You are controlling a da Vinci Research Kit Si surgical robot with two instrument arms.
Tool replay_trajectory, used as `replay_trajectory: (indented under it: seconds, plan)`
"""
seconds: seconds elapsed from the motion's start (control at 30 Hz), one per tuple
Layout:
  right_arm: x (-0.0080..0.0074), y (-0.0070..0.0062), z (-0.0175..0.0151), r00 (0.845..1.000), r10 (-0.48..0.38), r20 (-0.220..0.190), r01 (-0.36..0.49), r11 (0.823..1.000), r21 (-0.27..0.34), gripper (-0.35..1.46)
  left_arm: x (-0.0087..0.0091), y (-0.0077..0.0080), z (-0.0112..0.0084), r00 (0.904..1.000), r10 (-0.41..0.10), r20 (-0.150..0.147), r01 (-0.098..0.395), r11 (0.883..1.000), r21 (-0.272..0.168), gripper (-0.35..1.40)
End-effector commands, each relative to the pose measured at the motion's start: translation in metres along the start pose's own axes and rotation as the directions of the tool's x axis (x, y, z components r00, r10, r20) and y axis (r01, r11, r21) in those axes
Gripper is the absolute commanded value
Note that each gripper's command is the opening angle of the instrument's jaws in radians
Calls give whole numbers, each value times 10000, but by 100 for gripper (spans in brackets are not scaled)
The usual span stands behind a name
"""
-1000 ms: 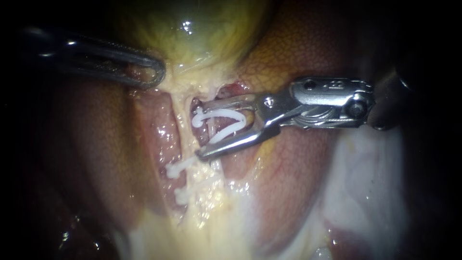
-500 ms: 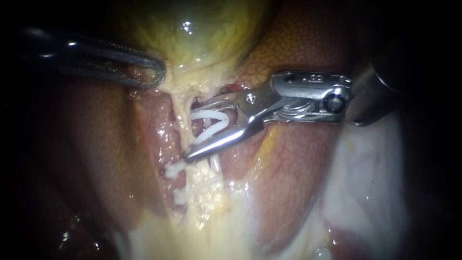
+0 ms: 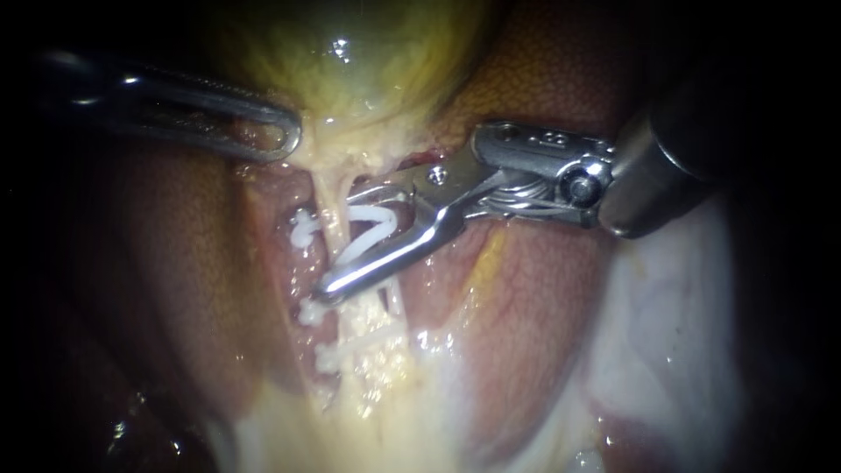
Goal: Clipping third clip left tube
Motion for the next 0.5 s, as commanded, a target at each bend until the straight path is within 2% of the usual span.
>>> replay_trajectory:
  seconds: [0.03, 0.23, 0.5]
  plan:
    - [5, -2, 0, 10000, 13, -18, -13, 10000, 39, 43, 0, 0, 0, 10000, 0, 0, 0, 10000, 6, -35]
    - [19, -8, 2, 9996, 191, -210, -188, 9997, 157, 42, 0, 0, 0, 10000, 0, 0, 0, 10000, 6, -35]
    - [23, -3, 6, 9980, 551, -295, -548, 9985, 90, 40, 0, 0, 0, 10000, 1, -1, -1, 10000, 8, -35]
